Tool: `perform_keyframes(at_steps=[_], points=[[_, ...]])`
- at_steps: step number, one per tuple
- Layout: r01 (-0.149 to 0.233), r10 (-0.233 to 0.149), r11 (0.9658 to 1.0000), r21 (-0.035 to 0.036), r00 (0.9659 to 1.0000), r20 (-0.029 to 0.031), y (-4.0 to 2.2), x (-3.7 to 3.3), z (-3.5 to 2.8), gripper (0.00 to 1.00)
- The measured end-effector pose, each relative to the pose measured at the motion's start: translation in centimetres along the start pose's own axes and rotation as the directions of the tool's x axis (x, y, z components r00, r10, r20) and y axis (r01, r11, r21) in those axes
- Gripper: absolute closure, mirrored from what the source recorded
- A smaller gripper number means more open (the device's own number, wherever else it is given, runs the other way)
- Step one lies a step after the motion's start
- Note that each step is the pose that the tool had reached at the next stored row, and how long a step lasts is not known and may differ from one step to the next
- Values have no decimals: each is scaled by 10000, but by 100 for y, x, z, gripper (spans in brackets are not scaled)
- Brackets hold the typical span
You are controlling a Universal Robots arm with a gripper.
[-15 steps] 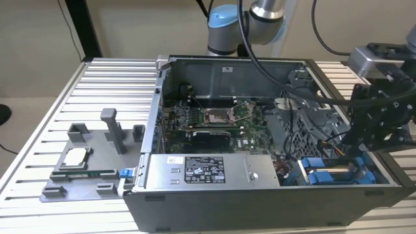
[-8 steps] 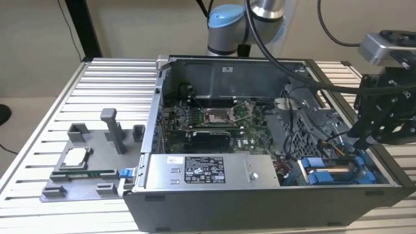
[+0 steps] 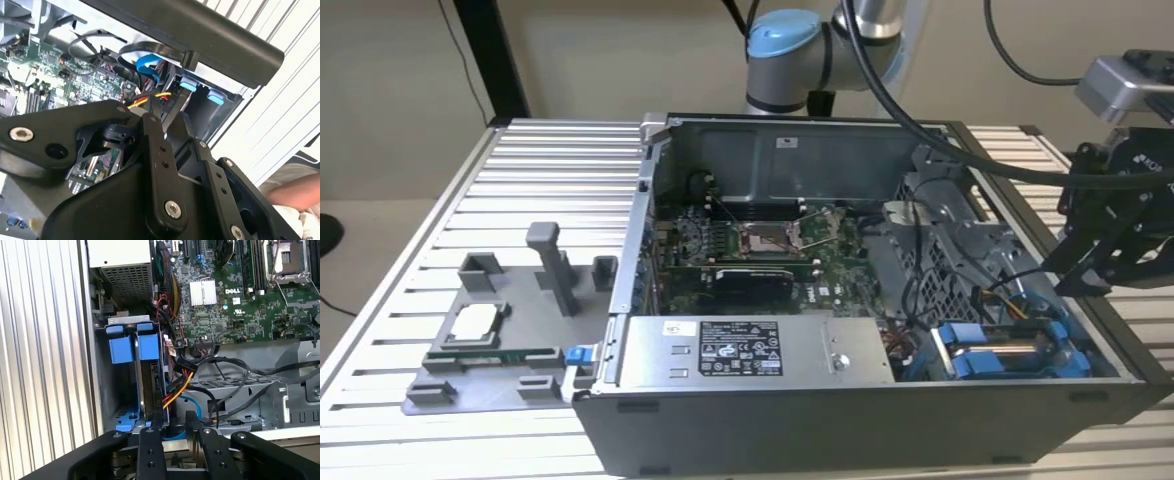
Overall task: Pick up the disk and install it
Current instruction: 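Insert the first disk wire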
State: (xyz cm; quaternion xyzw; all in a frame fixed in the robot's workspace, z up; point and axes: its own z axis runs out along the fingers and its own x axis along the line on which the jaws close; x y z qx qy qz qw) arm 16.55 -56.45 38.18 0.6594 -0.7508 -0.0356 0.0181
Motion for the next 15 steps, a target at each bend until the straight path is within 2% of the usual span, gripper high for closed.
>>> perform_keyframes(at_steps=[15], points=[[1, -1, 10000, 0, 10000, 0, -4, 0, 0, 0]])
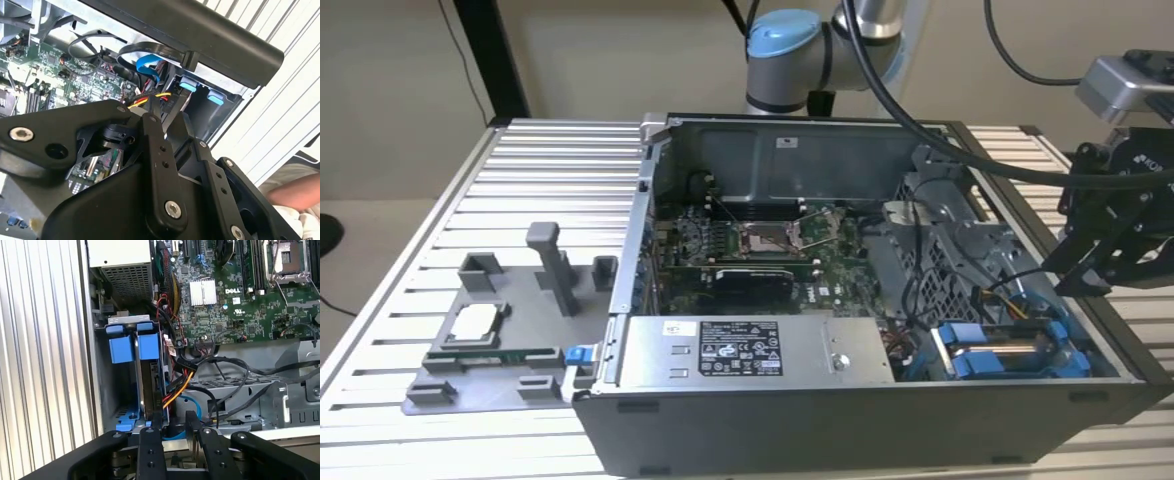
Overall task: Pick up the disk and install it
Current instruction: 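Insert the first disk wire, then insert the second disk wire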
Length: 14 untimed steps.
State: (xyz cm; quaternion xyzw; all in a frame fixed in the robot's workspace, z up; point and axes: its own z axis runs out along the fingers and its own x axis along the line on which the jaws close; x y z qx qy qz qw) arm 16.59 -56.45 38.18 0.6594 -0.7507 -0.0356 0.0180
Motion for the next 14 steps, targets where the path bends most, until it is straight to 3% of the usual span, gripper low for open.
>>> perform_keyframes(at_steps=[4, 11, 14], points=[[4, -4, 10000, -2, 10000, 14, -13, 0, -1, 0], [38, -37, 10000, -34, 9998, 186, -188, -5, -17, 0], [44, -43, 10000, -41, 9997, 225, -278, 2, -24, 0]])
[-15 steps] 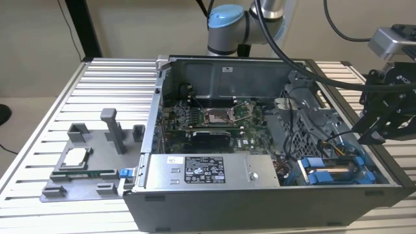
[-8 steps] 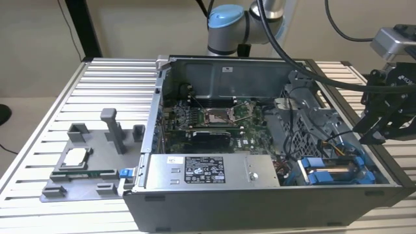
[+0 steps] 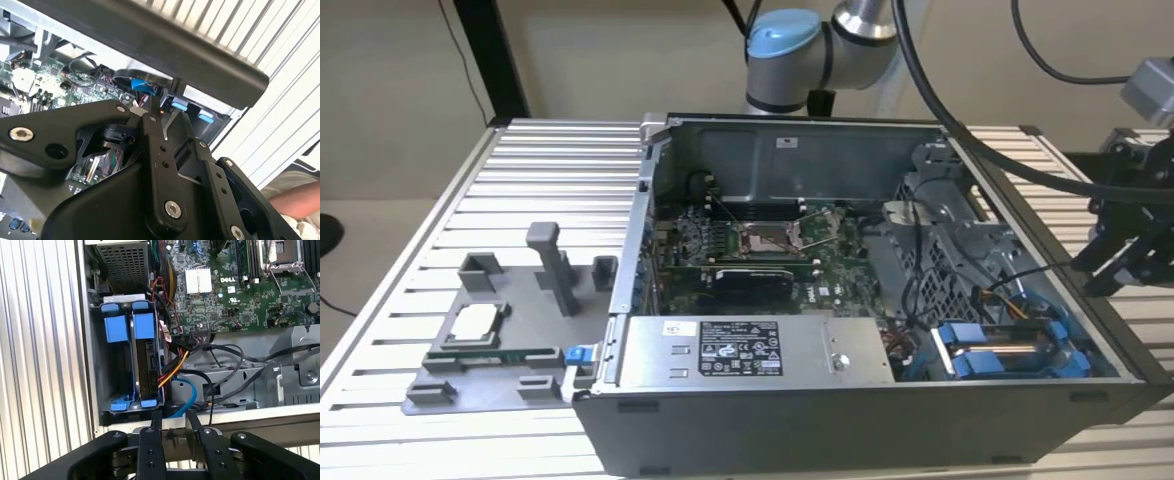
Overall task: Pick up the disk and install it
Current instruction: 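Insert the second disk wire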
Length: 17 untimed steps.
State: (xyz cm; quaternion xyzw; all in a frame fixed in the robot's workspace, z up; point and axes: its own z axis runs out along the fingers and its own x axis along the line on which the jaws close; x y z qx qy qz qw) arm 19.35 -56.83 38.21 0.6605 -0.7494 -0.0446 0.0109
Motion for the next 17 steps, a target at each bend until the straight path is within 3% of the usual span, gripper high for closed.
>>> perform_keyframes(at_steps=[6, 9, 10, 12, 15, 17], points=[[3, -3, 10000, -20, 10000, 54, -185, 34, -16, 0], [6, -5, 10000, -60, 10000, 93, -229, 71, -15, 0], [9, -8, 10000, -77, 9999, 142, -232, 80, -12, 0], [31, -28, 9999, -109, 9995, 301, -237, 90, -7, 0], [98, -87, 9998, -158, 9976, 694, -241, 95, -3, 0], [110, -95, 9998, -173, 9966, 823, -254, 120, 0, 0]])
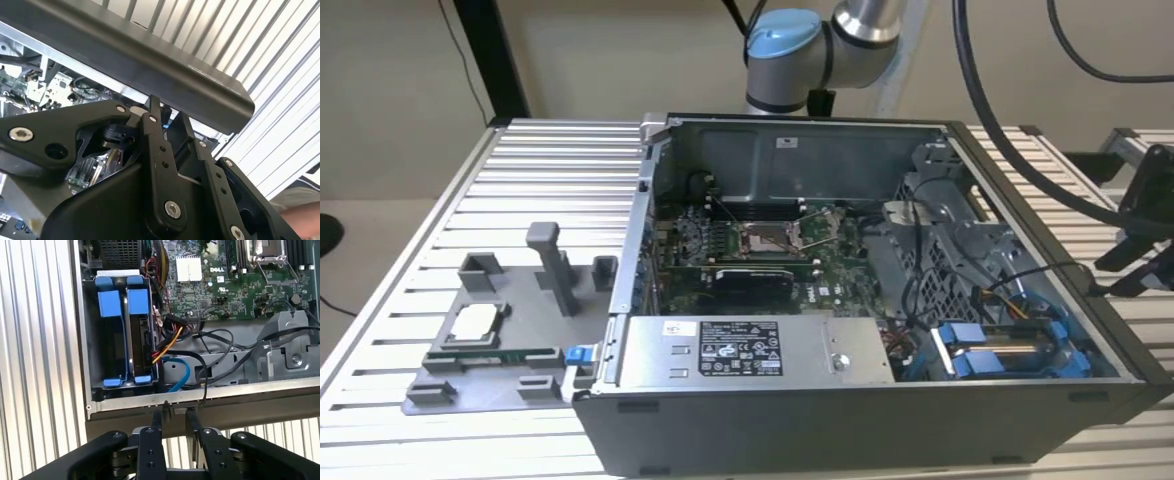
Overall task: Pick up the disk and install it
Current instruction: 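Insert the second disk wire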
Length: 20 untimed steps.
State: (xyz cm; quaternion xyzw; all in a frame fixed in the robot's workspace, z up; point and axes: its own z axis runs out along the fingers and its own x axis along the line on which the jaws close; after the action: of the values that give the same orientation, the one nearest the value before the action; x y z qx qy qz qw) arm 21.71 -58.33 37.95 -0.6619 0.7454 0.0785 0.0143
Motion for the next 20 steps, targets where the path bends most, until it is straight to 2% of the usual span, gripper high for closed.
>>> perform_keyframes(at_steps=[1, 5, 7, 8, 11, 12, 14, 17, 20], points=[[4, -4, 10000, -6, 10000, 41, -10, 17, -2, 0], [9, -9, 10000, -25, 9999, 120, -62, 100, 2, 0], [16, -15, 10000, -42, 9998, 197, -75, 122, 12, 0], [28, -27, 10000, -54, 9996, 268, -77, 126, 16, 0], [100, -95, 9999, -99, 9985, 548, -80, 133, 23, 0], [113, -106, 9999, -117, 9982, 592, -81, 141, 26, 0], [113, -103, 9998, -172, 9981, 615, -85, 170, 37, 0], [101, -84, 9996, -275, 9981, 617, -89, 194, 49, 0], [102, -81, 9994, -317, 9978, 660, -90, 195, 57, 0]])
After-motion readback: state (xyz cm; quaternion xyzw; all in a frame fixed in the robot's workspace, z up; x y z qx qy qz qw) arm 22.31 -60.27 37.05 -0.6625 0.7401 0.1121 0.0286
